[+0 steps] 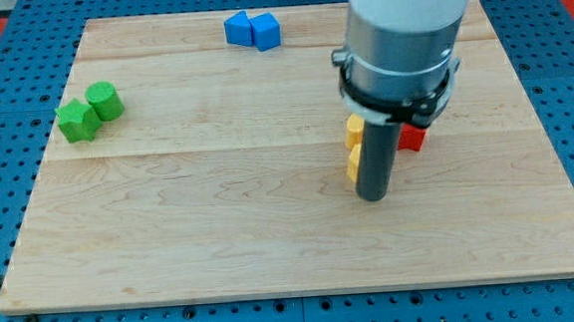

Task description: Push the green star closer to the blue triangle

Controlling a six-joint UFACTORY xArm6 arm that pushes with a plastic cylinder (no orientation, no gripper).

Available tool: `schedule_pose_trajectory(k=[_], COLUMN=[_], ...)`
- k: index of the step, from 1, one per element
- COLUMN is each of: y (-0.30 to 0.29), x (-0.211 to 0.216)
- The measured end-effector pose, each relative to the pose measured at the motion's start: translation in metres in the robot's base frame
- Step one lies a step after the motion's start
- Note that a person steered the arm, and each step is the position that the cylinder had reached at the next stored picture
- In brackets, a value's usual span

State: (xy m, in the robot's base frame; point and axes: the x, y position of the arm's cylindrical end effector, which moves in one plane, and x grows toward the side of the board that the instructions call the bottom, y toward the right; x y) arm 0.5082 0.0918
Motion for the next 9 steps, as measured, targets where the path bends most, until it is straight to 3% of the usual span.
schedule_pose_trajectory(k=[1,5,7,9], y=[0.032,0.03,-0.075,-0.137], x=[-0.017,0.003,0.034,0.034])
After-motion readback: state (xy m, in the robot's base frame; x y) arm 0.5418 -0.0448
